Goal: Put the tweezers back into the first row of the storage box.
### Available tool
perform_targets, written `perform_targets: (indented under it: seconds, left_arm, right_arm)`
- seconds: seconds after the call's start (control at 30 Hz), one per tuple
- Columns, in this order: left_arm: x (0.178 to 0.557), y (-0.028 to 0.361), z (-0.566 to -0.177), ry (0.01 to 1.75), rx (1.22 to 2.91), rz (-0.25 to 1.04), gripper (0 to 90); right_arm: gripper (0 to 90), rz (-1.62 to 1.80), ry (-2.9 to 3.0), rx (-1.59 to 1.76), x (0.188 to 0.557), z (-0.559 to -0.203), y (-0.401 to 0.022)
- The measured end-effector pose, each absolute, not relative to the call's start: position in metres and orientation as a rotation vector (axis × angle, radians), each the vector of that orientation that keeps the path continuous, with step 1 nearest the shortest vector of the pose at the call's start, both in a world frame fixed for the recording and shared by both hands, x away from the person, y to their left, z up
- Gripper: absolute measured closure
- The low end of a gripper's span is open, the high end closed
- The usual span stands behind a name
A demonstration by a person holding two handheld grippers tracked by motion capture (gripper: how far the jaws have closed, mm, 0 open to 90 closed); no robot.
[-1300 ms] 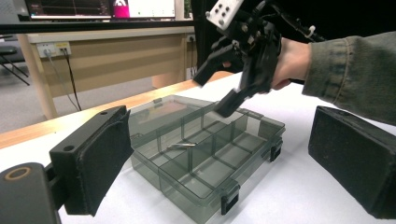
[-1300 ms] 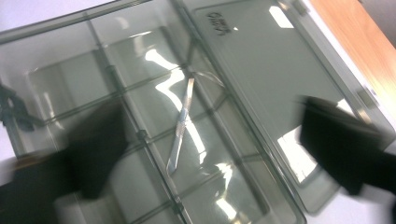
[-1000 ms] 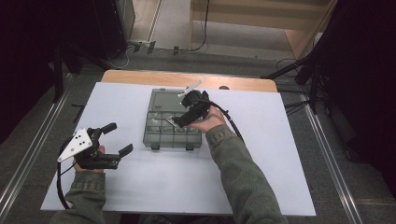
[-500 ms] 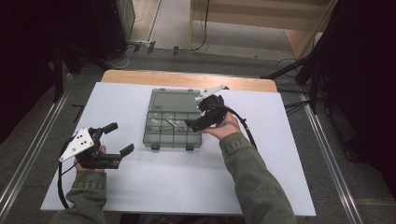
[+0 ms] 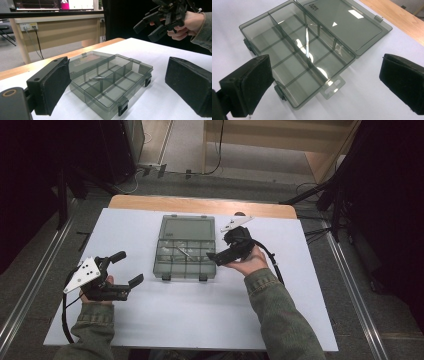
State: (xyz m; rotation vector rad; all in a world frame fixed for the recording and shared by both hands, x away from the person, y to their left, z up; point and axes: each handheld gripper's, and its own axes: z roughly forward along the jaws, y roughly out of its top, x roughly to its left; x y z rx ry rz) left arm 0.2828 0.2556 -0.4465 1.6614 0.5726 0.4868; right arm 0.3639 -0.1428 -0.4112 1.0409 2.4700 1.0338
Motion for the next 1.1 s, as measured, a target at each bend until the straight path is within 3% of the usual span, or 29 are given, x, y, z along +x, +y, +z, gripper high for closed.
perform_targets:
  seconds: [1.1]
  left_arm:
    - [0.286, 0.251, -0.448, 0.577, 1.642, 0.486, 5.8]
  right_arm:
    - [0.0, 1.113, 2.335, 1.209, 0.296, -0.427, -0.202]
